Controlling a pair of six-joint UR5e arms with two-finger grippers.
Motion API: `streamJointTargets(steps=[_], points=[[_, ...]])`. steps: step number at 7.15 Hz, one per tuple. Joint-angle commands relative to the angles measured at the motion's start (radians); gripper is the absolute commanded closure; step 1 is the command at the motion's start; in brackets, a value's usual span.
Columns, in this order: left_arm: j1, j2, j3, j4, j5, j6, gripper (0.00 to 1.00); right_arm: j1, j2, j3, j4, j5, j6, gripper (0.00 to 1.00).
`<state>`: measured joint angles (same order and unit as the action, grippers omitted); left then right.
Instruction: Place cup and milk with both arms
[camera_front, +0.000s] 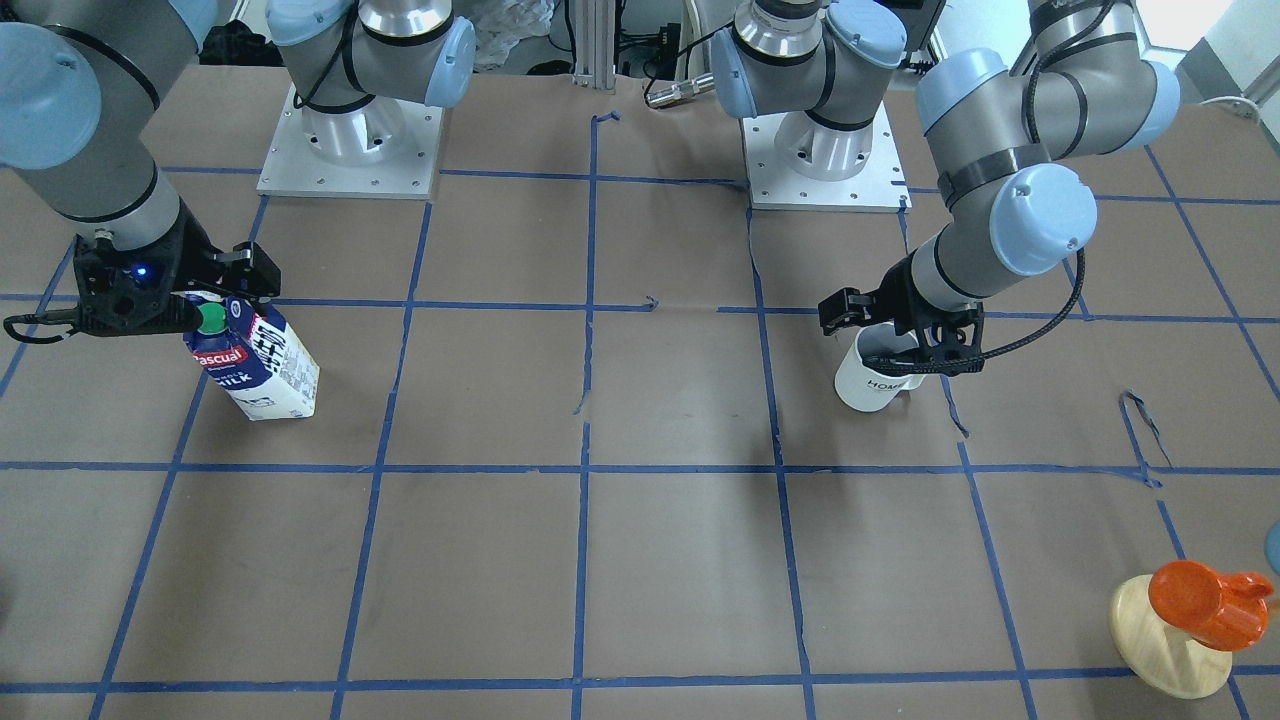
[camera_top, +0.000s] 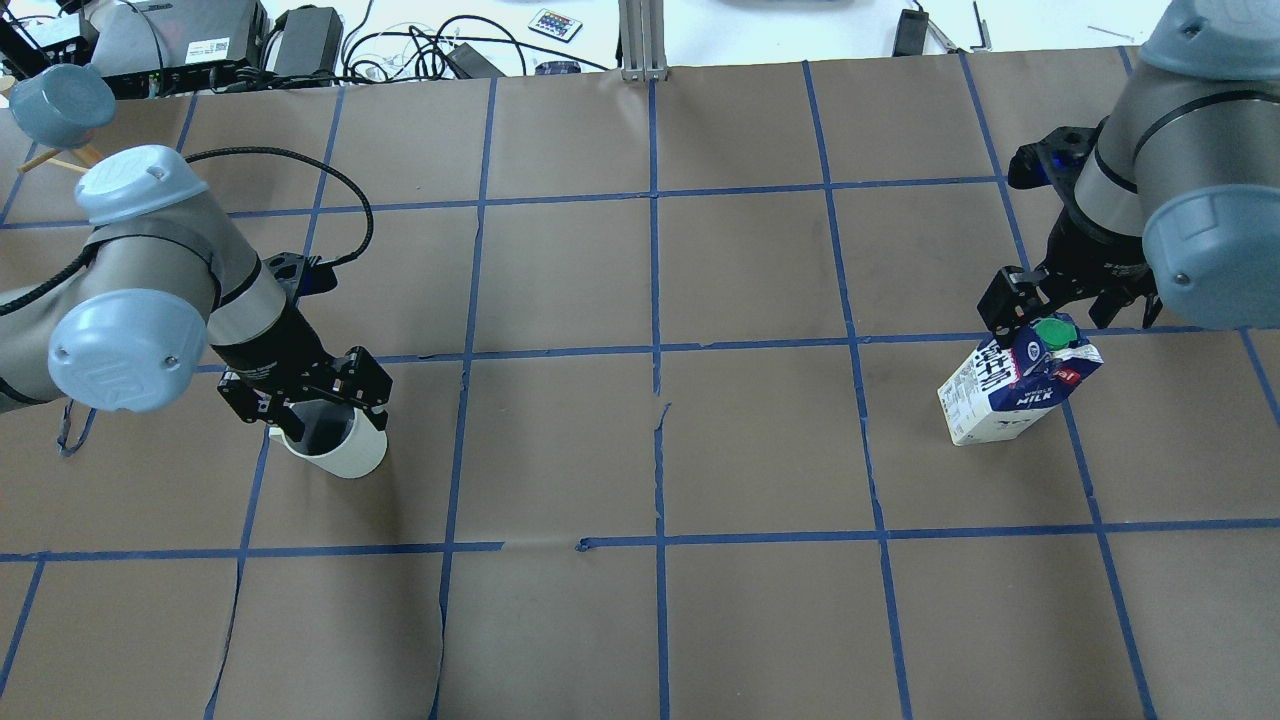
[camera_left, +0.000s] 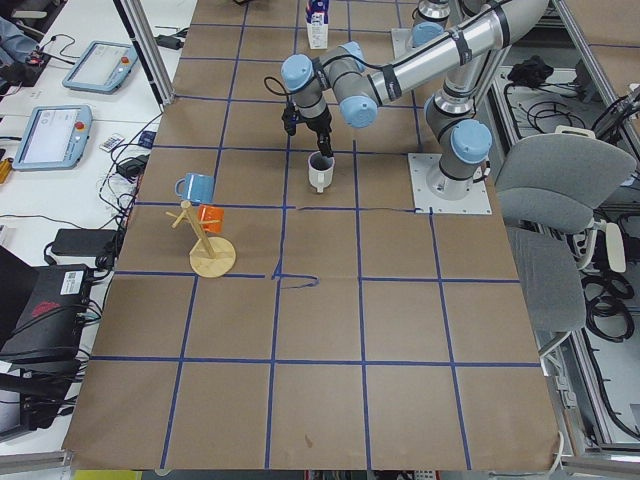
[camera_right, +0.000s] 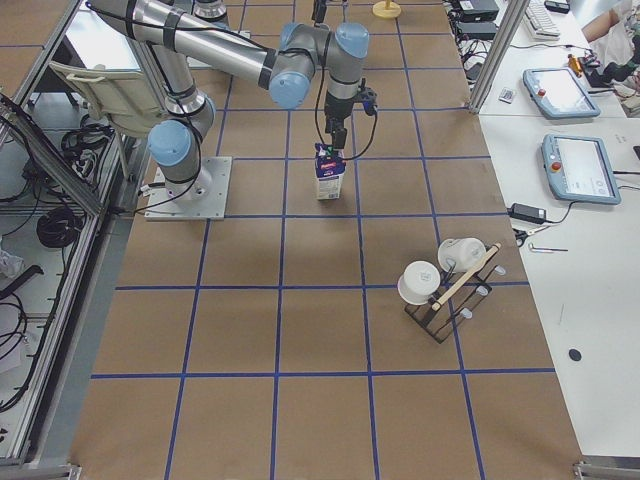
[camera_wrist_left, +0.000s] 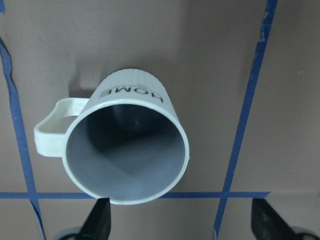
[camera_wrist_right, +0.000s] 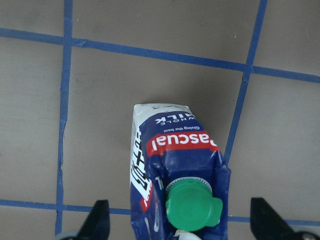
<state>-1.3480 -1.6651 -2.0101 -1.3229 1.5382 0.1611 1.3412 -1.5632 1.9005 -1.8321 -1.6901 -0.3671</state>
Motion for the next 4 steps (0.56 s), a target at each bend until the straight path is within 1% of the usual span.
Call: streamJointTargets(steps=[1, 2, 3, 4], points=[[-0.013, -0.044, -0.007, 0.057, 0.005, -0.002, 0.13, -0.016, 0.015, 0.014, -0.012, 0.0, 0.003, 0.0], [-0.016, -0.054, -0.009, 0.065, 0.007, -0.002, 0.38, -0.016, 0.017, 0.022, -0.012, 0.0, 0.004, 0.0], [-0.017, -0.059, -0.007, 0.065, 0.008, 0.002, 0.78, -0.016, 0.017, 0.029, -0.016, 0.0, 0.008, 0.0], [-0.016, -0.064, -0.007, 0.065, 0.01, 0.003, 1.0, -0.016, 0.017, 0.034, -0.016, 0.006, 0.011, 0.06]])
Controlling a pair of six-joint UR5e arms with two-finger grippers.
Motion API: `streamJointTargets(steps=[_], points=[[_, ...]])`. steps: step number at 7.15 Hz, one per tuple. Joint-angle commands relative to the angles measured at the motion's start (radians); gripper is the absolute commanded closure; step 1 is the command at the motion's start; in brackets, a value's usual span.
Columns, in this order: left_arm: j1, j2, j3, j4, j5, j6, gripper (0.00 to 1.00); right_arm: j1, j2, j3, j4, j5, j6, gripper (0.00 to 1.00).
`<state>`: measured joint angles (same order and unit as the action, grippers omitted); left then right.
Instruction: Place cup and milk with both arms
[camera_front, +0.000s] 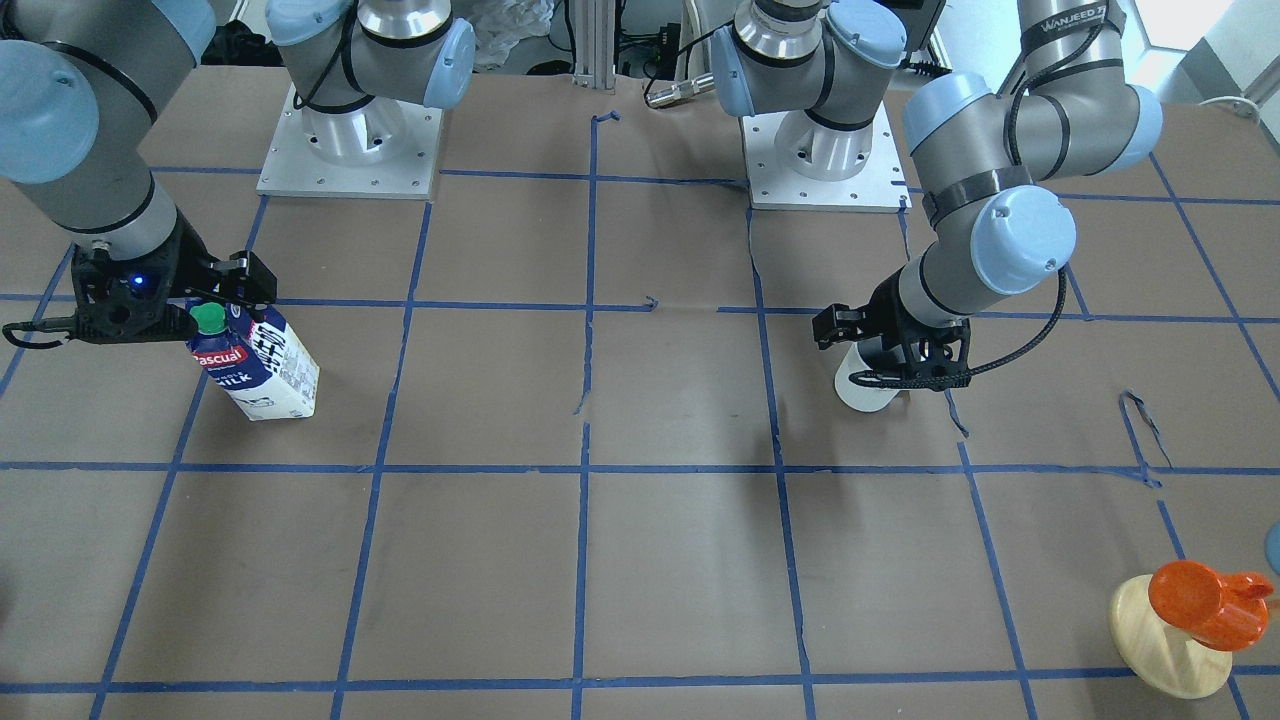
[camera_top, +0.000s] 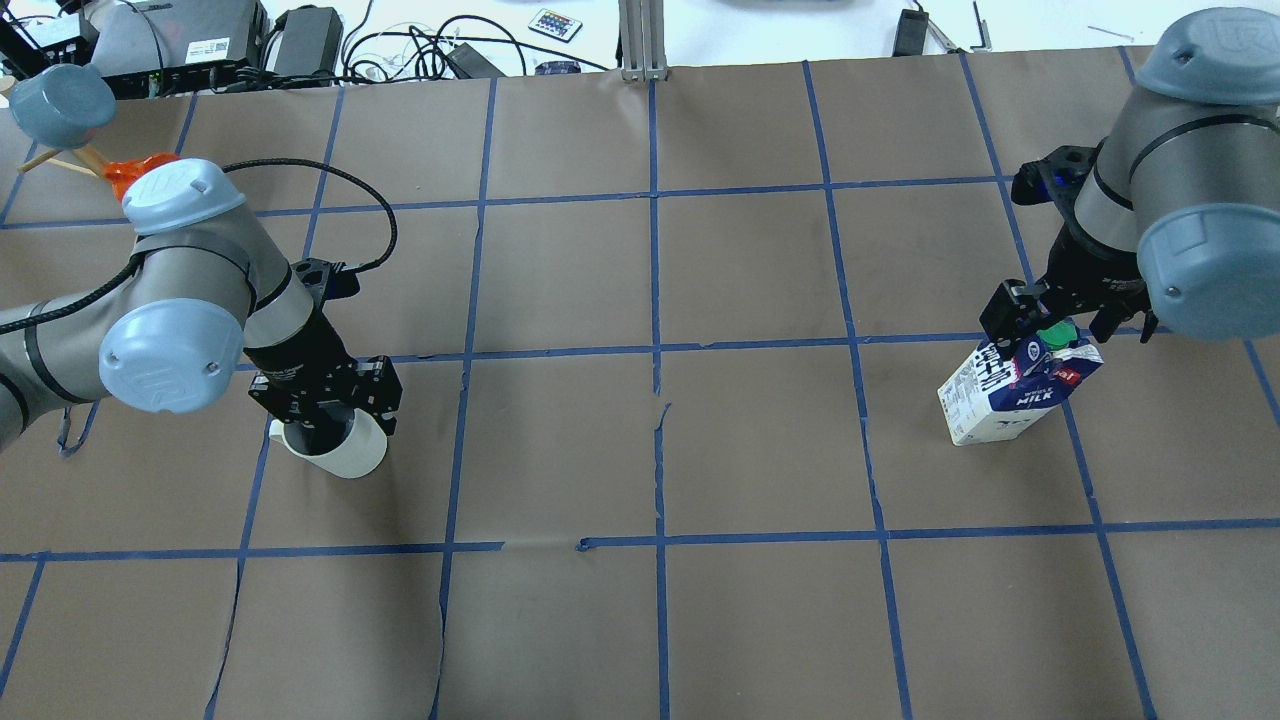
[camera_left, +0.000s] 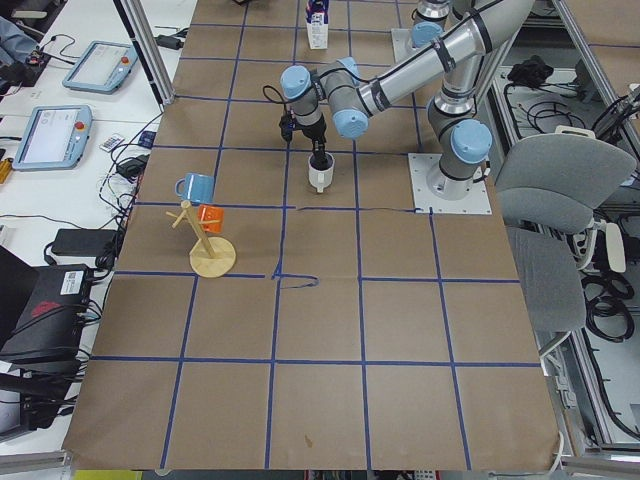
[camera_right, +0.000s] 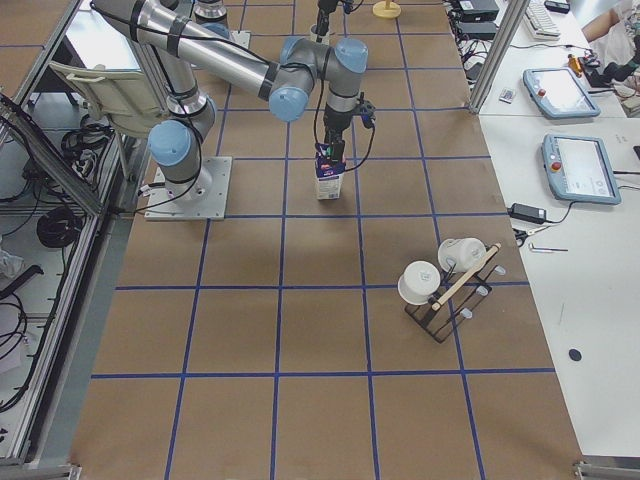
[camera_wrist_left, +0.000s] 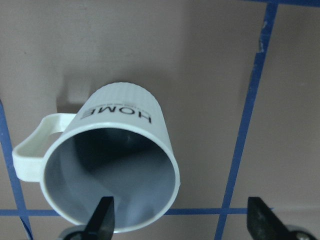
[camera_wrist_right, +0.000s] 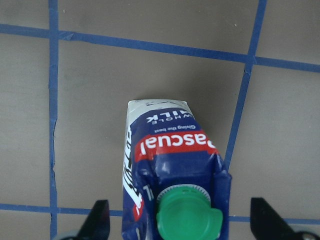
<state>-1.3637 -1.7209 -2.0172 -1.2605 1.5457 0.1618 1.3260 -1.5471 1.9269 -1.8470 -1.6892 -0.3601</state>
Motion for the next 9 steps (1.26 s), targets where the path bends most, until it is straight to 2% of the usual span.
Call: streamJointTargets(steps=[1, 2, 3, 4, 5, 8, 9], points=[[0.0, -0.008, 0.0, 0.003, 0.01, 0.004, 1.0, -0.001, 0.001, 0.009, 0.003, 0.009, 0.006, 0.12], [-0.002, -0.006, 0.003, 0.004, 0.063, 0.01, 1.0, -0.001, 0.001, 0.009, -0.001, 0.01, 0.006, 0.16], [-0.002, -0.006, 0.005, 0.006, 0.08, 0.036, 1.0, -0.001, -0.001, 0.003, -0.007, 0.013, 0.006, 0.27], [-0.002, -0.006, 0.011, 0.01, 0.079, 0.03, 1.0, -0.001, -0.001, 0.0, -0.008, 0.014, 0.007, 0.31], [-0.003, -0.008, 0.026, 0.016, 0.079, 0.012, 1.0, -0.001, -0.001, 0.0, -0.009, 0.014, 0.007, 0.48], [-0.109, -0.034, 0.135, 0.003, 0.063, -0.214, 1.0, -0.001, -0.001, -0.005, -0.005, 0.014, 0.01, 0.79], [-0.124, -0.046, 0.161, 0.001, 0.024, -0.285, 1.0, -0.001, -0.002, -0.012, 0.0, 0.014, 0.01, 0.89]])
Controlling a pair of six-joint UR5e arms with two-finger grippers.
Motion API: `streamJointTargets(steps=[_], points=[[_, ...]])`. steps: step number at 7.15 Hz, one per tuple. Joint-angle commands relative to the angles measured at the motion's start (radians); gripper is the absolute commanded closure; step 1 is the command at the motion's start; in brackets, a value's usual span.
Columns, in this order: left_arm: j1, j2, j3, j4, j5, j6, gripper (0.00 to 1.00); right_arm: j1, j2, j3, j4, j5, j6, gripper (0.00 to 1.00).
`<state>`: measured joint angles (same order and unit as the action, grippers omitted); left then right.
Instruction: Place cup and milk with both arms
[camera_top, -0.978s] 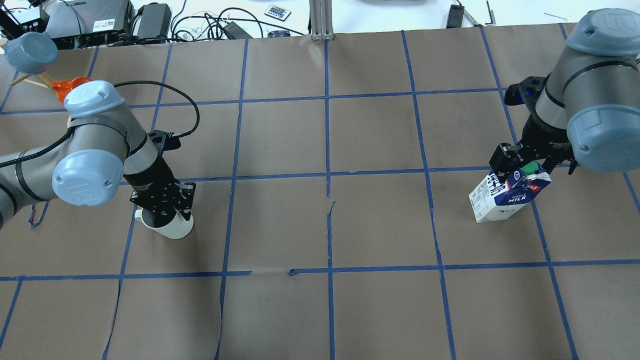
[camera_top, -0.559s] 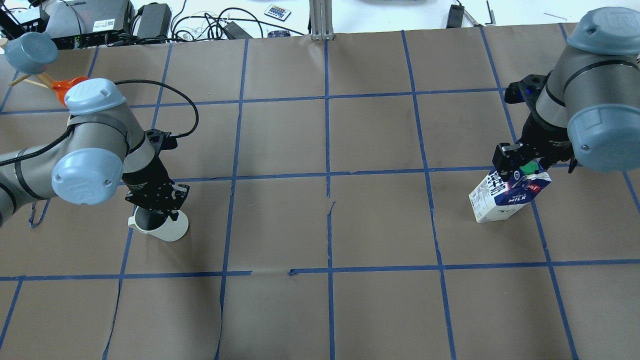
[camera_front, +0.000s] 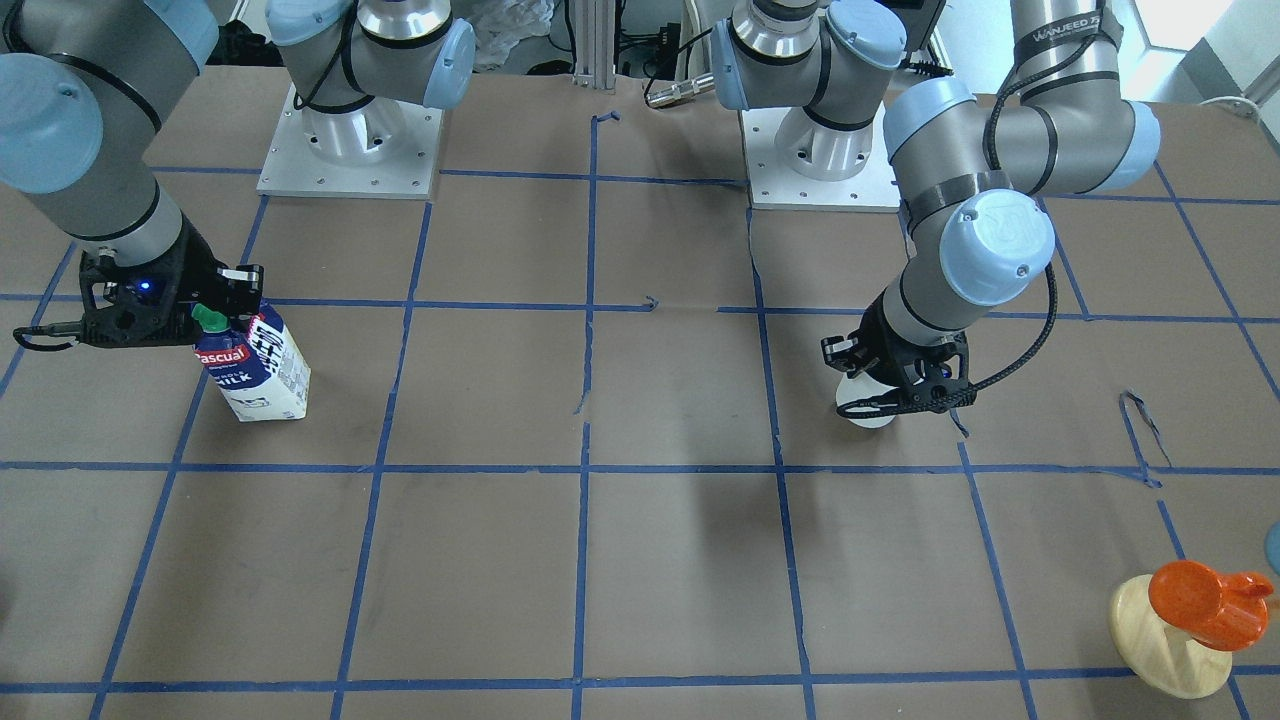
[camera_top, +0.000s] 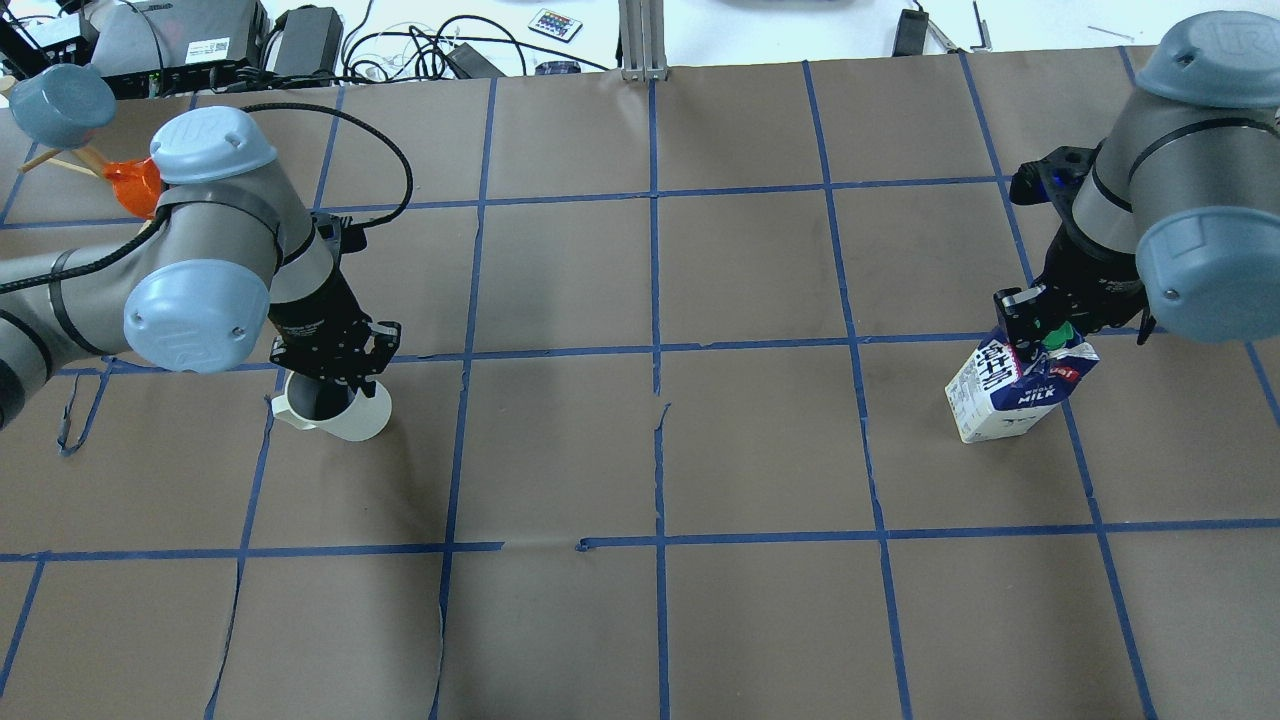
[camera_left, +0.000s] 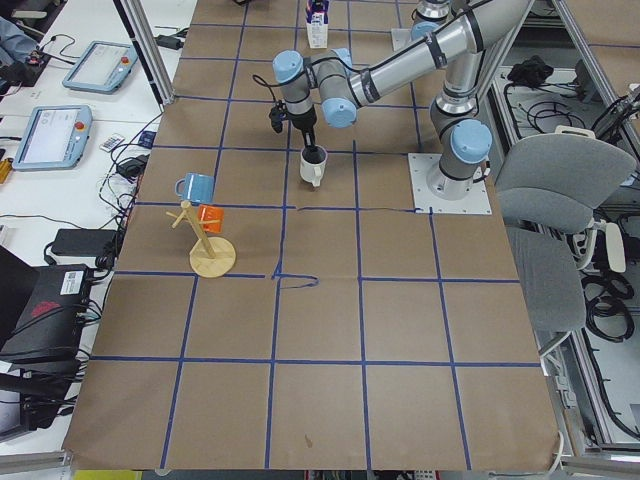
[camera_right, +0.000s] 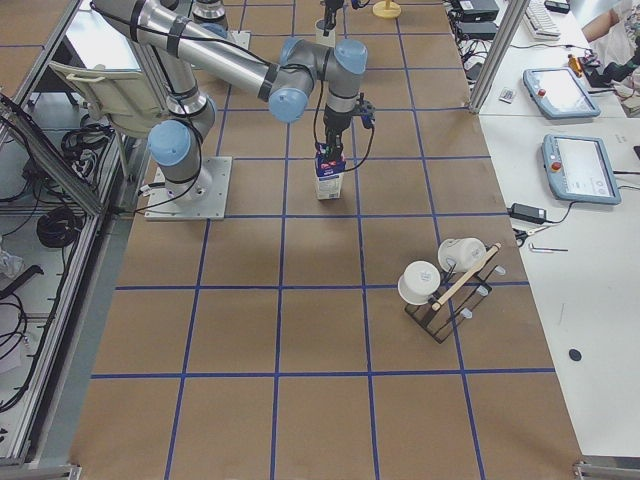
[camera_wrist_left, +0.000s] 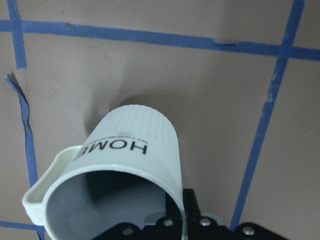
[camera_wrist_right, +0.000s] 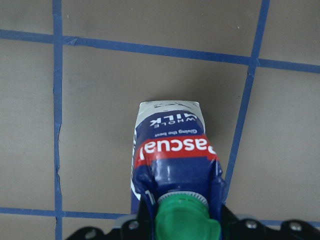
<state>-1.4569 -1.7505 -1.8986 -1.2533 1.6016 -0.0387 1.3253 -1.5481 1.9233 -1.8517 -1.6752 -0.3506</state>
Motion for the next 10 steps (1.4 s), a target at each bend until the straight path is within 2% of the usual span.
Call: streamJointTargets(steps=[1, 4, 6, 8, 10], points=[[-0.06, -0.026, 0.068, 0.001, -0.076, -0.169, 1.0, 0.002, -0.001, -0.036, 0.009, 0.006, 0.001, 0.89], [-0.138, -0.091, 0.186, 0.006, -0.083, -0.48, 1.0, 0.008, 0.011, -0.125, 0.025, 0.13, 0.065, 0.87], [-0.178, -0.174, 0.319, -0.008, -0.15, -0.622, 1.0, 0.026, 0.039, -0.156, 0.025, 0.144, 0.091, 0.87], [-0.259, -0.28, 0.465, -0.034, -0.15, -0.79, 1.0, 0.064, 0.081, -0.197, 0.025, 0.169, 0.154, 0.85], [-0.334, -0.37, 0.558, -0.034, -0.152, -0.918, 1.0, 0.066, 0.092, -0.199, 0.028, 0.153, 0.154, 0.84]])
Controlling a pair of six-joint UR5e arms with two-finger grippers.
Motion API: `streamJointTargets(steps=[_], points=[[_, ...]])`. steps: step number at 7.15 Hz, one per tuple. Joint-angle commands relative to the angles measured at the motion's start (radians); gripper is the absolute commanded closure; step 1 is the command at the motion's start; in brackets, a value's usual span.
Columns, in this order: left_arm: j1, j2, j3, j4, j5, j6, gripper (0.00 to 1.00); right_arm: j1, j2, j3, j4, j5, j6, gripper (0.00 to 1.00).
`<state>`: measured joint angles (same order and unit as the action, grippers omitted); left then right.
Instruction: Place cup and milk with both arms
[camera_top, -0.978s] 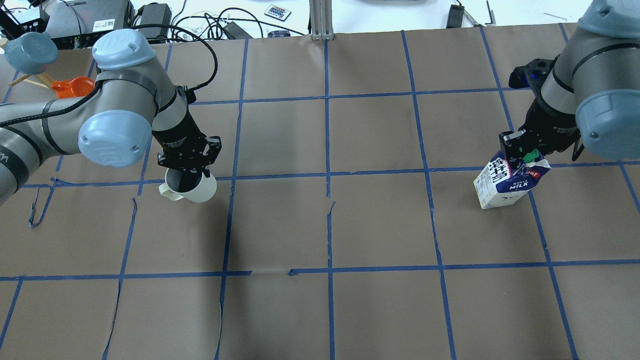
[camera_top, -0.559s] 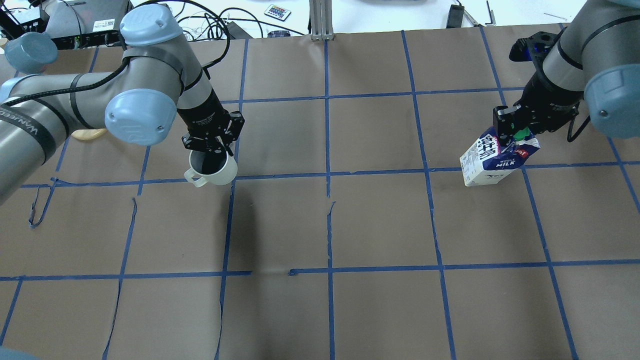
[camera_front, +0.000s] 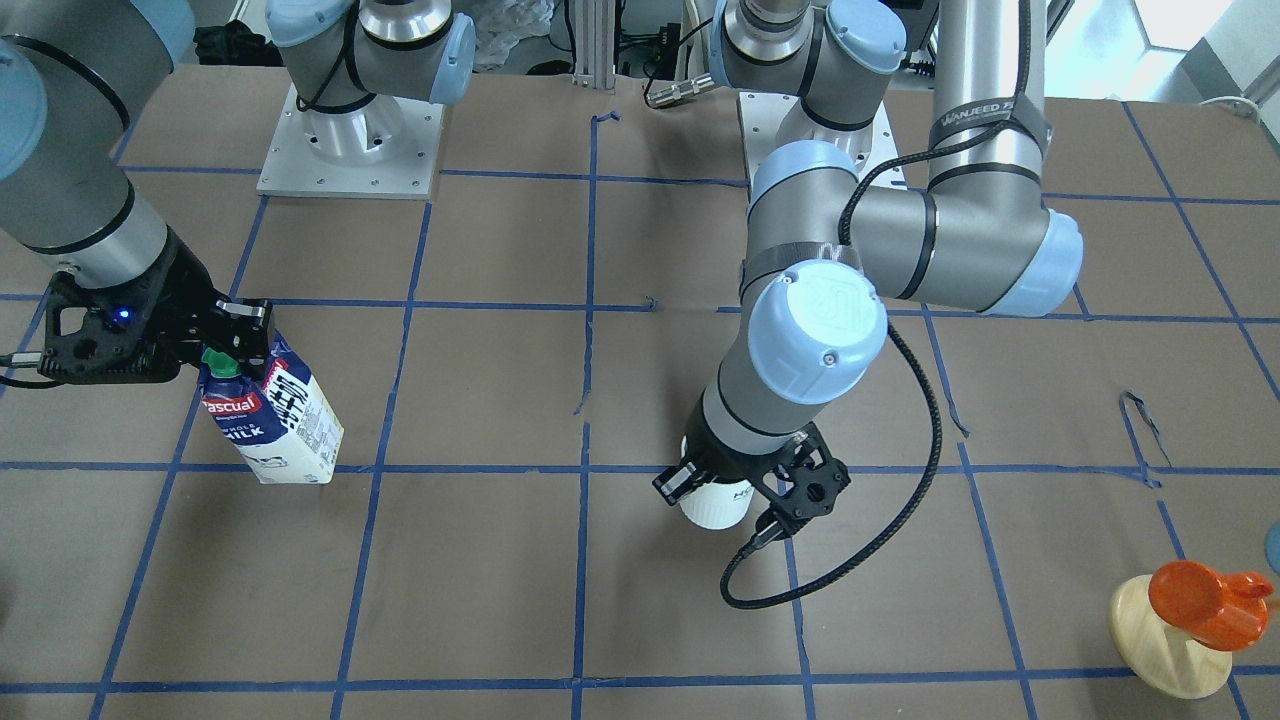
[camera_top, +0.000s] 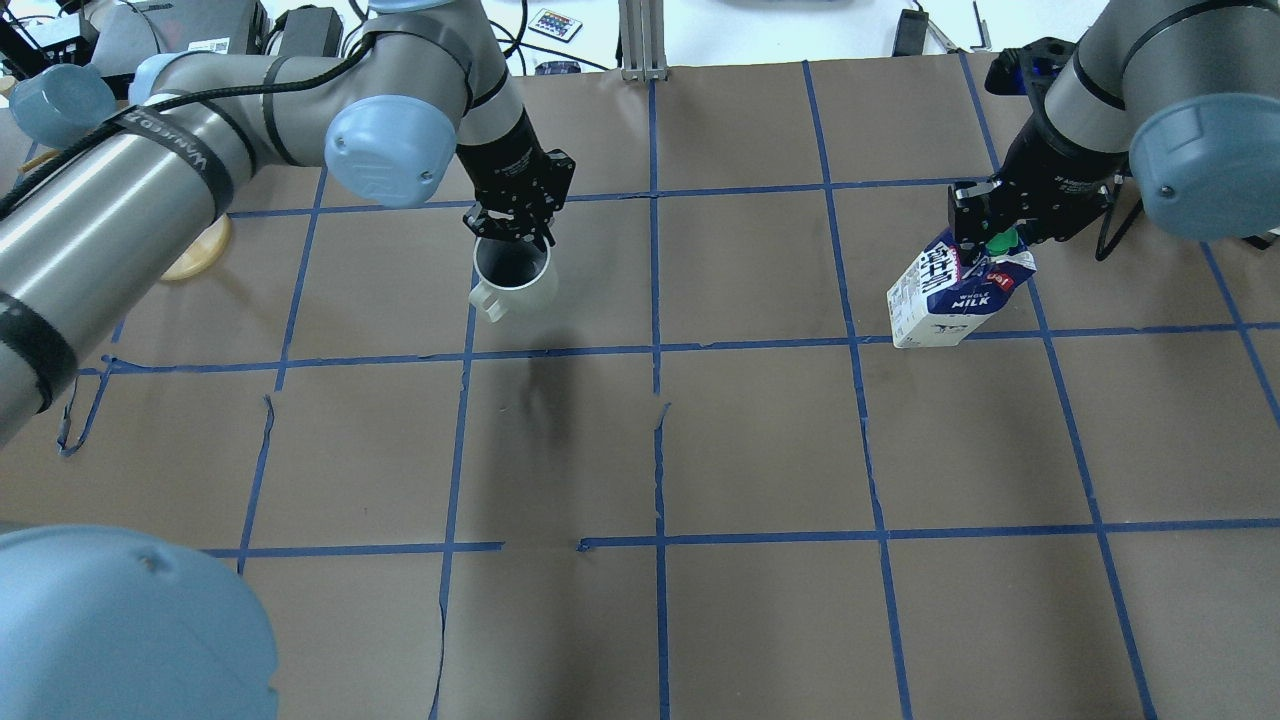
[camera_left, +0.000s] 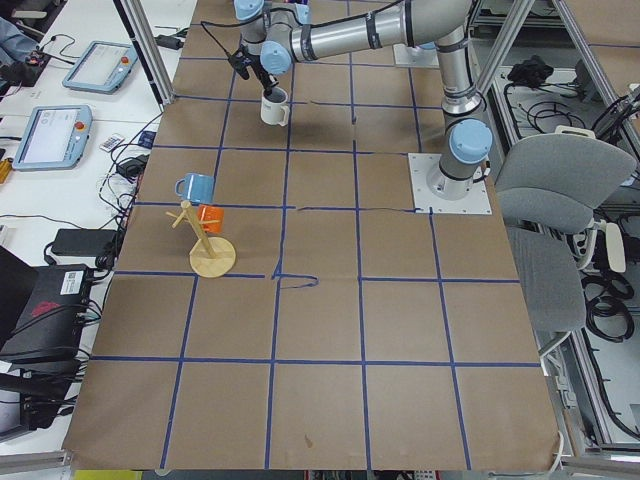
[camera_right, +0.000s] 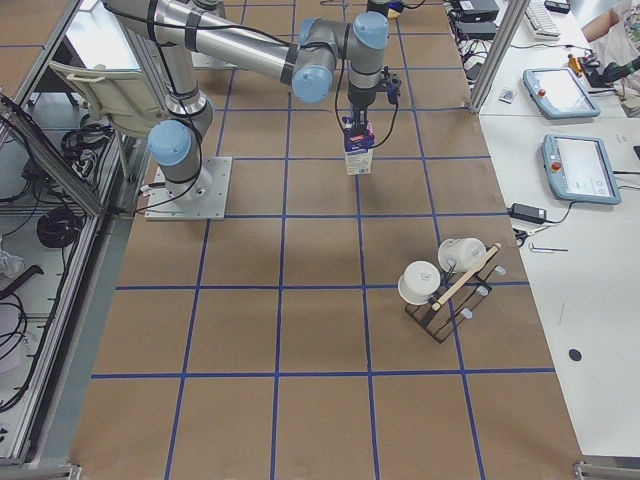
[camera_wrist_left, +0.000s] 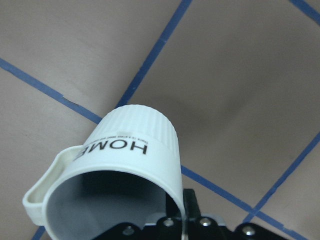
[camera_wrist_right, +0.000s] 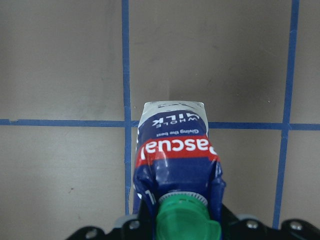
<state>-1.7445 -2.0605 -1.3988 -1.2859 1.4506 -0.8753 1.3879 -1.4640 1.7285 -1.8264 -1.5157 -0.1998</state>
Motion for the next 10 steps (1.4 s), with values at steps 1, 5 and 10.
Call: streamJointTargets(steps=[1, 5, 10], points=[[-0.099, -0.091, 0.076, -0.001, -0.016, -0.109, 1.0, 0.003, 0.007, -0.006, 0.013, -0.008, 0.003, 0.84], [-0.164, -0.124, 0.093, -0.035, -0.082, -0.139, 1.0, 0.003, 0.008, -0.006, 0.013, -0.026, 0.003, 0.84], [-0.178, -0.17, 0.086, -0.03, -0.116, -0.149, 0.01, 0.003, 0.008, -0.006, 0.013, -0.032, 0.003, 0.84]])
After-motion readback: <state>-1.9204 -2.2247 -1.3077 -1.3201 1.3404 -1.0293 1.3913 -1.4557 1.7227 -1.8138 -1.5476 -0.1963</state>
